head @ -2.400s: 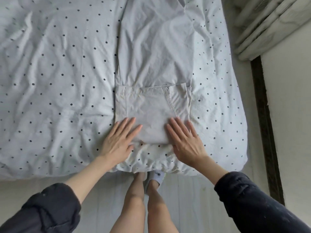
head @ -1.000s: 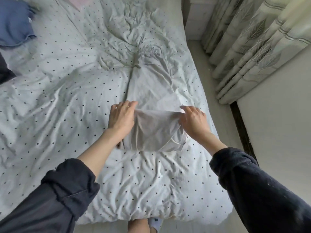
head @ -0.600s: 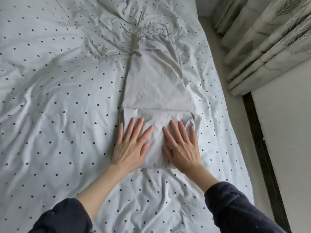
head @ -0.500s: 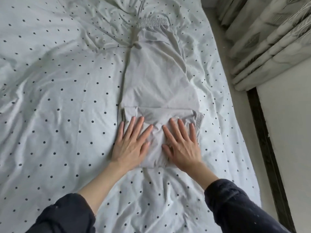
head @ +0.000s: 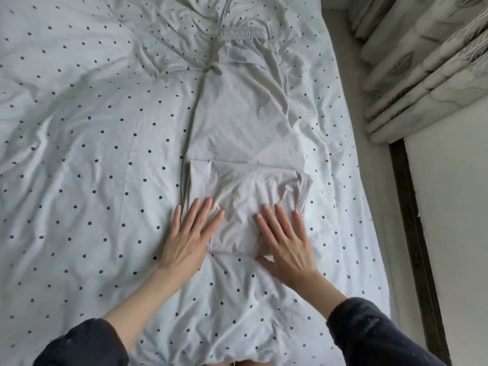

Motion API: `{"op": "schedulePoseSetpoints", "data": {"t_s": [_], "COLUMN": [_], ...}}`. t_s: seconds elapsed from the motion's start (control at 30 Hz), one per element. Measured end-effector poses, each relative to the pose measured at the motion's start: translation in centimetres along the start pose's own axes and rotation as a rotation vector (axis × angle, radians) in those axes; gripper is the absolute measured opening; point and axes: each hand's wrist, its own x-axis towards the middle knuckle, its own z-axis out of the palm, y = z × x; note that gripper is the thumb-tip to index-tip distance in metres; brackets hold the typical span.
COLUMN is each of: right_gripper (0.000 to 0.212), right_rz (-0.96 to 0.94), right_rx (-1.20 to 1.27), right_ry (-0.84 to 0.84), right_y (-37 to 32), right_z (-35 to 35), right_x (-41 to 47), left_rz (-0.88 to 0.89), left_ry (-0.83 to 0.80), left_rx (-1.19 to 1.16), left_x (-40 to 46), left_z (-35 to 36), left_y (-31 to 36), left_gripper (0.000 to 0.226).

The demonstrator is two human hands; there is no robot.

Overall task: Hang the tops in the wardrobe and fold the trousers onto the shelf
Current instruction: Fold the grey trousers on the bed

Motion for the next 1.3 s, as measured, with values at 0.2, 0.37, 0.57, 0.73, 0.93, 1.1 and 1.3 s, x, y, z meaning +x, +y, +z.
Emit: {"op": "schedulePoseSetpoints", "data": {"t_s": [0.2,0.37,0.57,0.73,0.93,1.1,1.3], "right_gripper": [0.096,0.099,0.036,0.027,0.043,0.051,0.087], "right_rz": [0.012,-0.044,-0.066,0.104,0.244,0.126,0.003], "right_rx": [-0.114,-0.004,0.034,0.073,0.073,0.136,0.060], "right_ry": [0.000,-0.054,0.198,0.280,0.340,0.279,0.136], "right_y": [0.0,0.6,4.5,8.0,11.8,9.1,8.7], "right_z": [0.5,-3.4,-12.0,-17.3,-15.9,-10.0,-3.8], "right_x": [0.8,0.3,5.7,12.5,20.1,18.6,14.4], "left_rz": [0.021,0.078,-0.052,-0.151,-0.190,0.031,-0.019], "left_ry": [-0.052,-0.261,-0.420,-0.030,0.395,0.180,0.062], "left_rx": [-0.088,-0.305,-0.430,-0.261,-0.179,-0.112,-0.050], "left_x": [0.2,0.1,5.5,12.5,19.8,17.2,16.7], "left_z": [-0.4,-5.7,-16.6,-22.8,-19.4,-10.0,-6.4], "left_y": [0.6,-1.0,-4.1,-6.4,-7.5,-5.8,-6.5], "left_gripper": [0.066,0.081,0.049,0.041,0.062,0.074,0.111]}}
